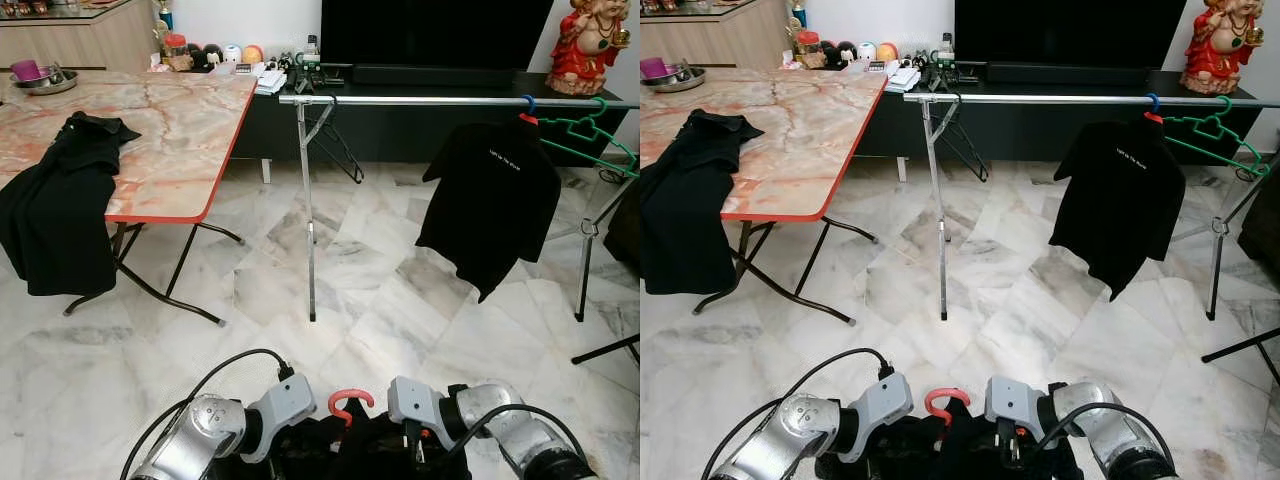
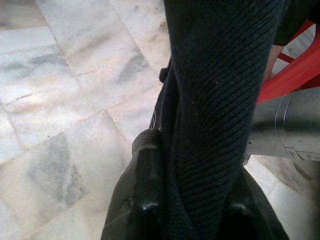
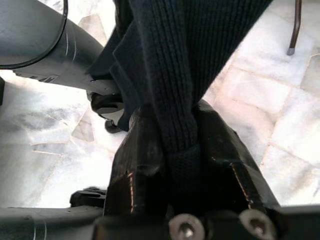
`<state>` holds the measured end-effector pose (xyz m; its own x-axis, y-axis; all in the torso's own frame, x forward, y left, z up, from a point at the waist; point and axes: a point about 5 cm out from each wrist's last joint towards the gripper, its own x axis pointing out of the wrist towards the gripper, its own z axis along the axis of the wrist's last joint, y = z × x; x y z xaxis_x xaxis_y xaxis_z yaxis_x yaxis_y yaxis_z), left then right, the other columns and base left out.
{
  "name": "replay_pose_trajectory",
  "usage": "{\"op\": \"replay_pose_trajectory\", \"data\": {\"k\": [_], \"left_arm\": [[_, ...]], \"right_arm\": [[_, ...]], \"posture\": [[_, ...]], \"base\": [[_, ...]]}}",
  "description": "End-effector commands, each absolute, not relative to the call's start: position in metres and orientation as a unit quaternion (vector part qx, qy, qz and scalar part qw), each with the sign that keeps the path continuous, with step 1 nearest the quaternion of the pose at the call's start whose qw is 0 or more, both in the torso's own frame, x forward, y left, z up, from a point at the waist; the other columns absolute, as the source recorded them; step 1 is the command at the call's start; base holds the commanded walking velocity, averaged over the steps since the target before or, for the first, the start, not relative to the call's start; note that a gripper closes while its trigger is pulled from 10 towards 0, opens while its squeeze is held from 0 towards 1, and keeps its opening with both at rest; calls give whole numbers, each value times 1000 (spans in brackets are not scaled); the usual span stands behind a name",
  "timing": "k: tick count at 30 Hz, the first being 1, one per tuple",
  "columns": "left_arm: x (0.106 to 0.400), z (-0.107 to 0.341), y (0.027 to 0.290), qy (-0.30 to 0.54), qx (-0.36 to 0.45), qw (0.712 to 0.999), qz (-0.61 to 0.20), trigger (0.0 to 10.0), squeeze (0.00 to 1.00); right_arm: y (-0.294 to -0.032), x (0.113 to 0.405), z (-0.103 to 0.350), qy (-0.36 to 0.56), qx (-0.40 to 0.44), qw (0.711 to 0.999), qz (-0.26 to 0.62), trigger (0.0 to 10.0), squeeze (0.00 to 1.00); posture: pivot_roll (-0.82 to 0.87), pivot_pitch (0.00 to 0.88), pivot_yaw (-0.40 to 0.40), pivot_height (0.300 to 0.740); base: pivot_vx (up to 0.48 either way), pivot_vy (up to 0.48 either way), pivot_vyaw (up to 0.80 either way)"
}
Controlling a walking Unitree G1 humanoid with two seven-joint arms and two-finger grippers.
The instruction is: Hang hanger
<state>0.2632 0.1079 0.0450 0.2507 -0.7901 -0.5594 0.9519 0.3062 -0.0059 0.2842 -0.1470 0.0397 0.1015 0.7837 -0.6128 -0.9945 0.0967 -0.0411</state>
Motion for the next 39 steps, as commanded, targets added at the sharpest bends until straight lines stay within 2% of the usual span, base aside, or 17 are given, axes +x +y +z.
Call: {"op": "replay_pose_trajectory", "data": {"k": [1,9,10,11,12,13,16,18,19,20,26,32,39], "left_arm": [[258,38,106,250,169,762,-573,0,0],[257,38,106,248,171,760,-576,0,0],[257,37,106,247,173,760,-576,0,0],[258,37,106,247,174,760,-575,0,0],[258,37,106,247,175,760,-575,0,0],[258,37,106,246,177,761,-574,0,0],[258,37,107,246,178,762,-572,0,0],[261,36,110,242,187,772,-557,0,0],[261,36,110,242,187,772,-557,0,0],[261,35,111,241,190,774,-554,0,0],[263,33,114,236,203,784,-537,0,0],[263,28,115,232,206,795,-521,0,0],[265,23,120,228,208,812,-495,0,0]], "right_arm": [[-144,300,58,174,-224,744,606,0,0],[-144,303,60,171,-229,751,595,0,0],[-145,303,59,172,-232,753,591,3451,0],[-145,303,59,173,-233,754,589,3451,0],[-145,304,58,172,-235,755,587,9451,0],[-145,304,58,172,-237,756,585,10000,0],[-146,305,57,178,-232,760,580,10000,0],[-147,305,57,187,-219,764,578,10000,643],[-147,305,57,187,-219,764,578,10000,643],[-147,305,57,188,-216,763,579,10000,1000],[-152,308,60,183,-228,769,568,10000,1000],[-159,316,67,172,-231,794,536,10000,1000],[-166,316,68,174,-230,798,529,10000,1000]], "posture": [[112,80,-62,740],[112,71,-60,740],[113,69,-60,740],[113,69,-60,740],[114,65,-59,740],[114,65,-59,740],[113,62,-58,740],[112,57,-56,740],[112,57,-56,740],[111,55,-56,740],[111,49,-56,740],[108,44,-53,740],[107,43,-50,740]], "base": [[0,0,0],[0,0,0],[0,0,0],[0,0,0],[0,0,0],[0,0,0],[0,0,0],[0,0,0],[0,0,0],[0,0,0],[0,0,0],[0,0,0],[0,0,0]]}}
